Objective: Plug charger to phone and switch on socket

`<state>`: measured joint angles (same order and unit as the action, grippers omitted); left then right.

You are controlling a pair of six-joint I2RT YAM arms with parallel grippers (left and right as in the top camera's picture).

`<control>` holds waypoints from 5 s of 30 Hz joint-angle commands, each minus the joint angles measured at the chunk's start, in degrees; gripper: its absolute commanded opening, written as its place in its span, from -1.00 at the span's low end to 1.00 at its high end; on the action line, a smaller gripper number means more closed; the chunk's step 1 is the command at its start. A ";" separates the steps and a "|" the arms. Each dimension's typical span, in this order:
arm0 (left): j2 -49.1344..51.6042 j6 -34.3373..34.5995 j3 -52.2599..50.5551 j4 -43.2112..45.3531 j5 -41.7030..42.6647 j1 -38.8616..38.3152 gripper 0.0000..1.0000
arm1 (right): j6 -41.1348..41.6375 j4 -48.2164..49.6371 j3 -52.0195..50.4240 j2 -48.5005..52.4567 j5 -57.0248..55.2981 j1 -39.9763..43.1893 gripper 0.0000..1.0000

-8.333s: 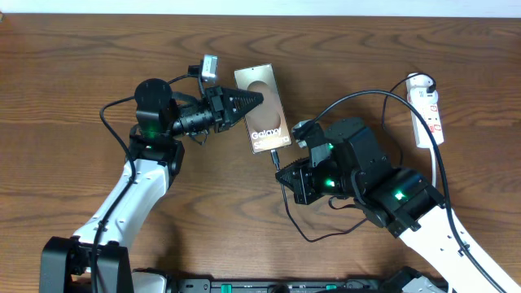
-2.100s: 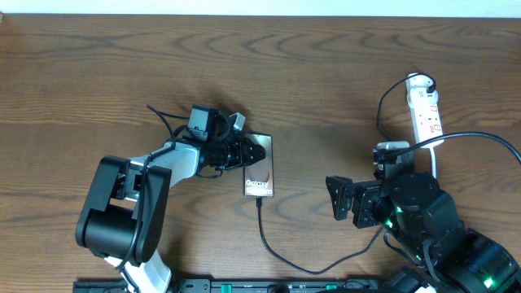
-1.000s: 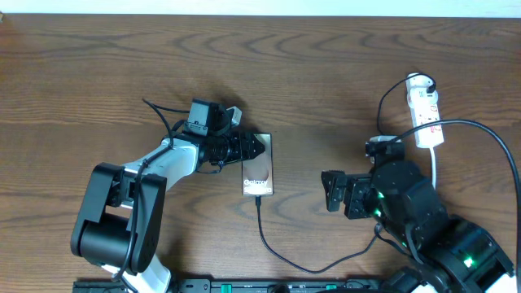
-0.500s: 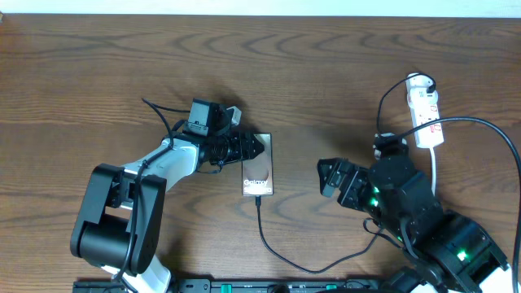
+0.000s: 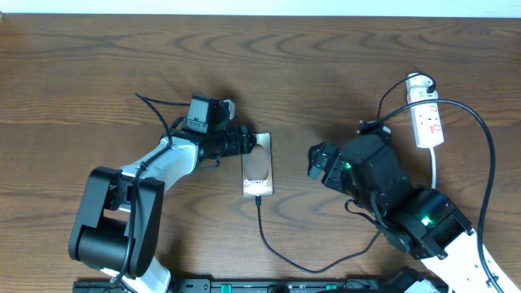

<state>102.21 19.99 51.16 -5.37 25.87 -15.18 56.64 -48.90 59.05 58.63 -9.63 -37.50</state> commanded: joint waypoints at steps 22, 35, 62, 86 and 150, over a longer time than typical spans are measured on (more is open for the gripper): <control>-56.24 -4.76 -1.51 -32.83 -23.69 3.87 0.56 | -5.70 -18.23 5.90 4.44 -4.35 49.68 -0.98; -76.76 -4.74 -1.53 -43.85 -32.61 3.87 1.00 | -13.03 -9.31 21.84 34.88 7.26 59.21 -0.98; -76.85 -4.72 -1.53 -51.39 -32.57 3.87 1.00 | -15.37 -0.28 40.92 68.19 17.73 59.14 -0.98; -76.85 -4.74 -1.53 -51.39 -32.57 3.87 0.99 | -15.58 0.63 40.92 71.78 18.34 57.75 -0.98; -76.85 -4.74 -1.53 -51.39 -32.57 3.87 0.98 | -21.81 -32.41 40.92 -20.04 -4.37 54.64 -0.42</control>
<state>25.39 16.03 49.32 -56.66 -6.00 -11.40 35.38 -80.95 99.94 39.66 -13.58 17.39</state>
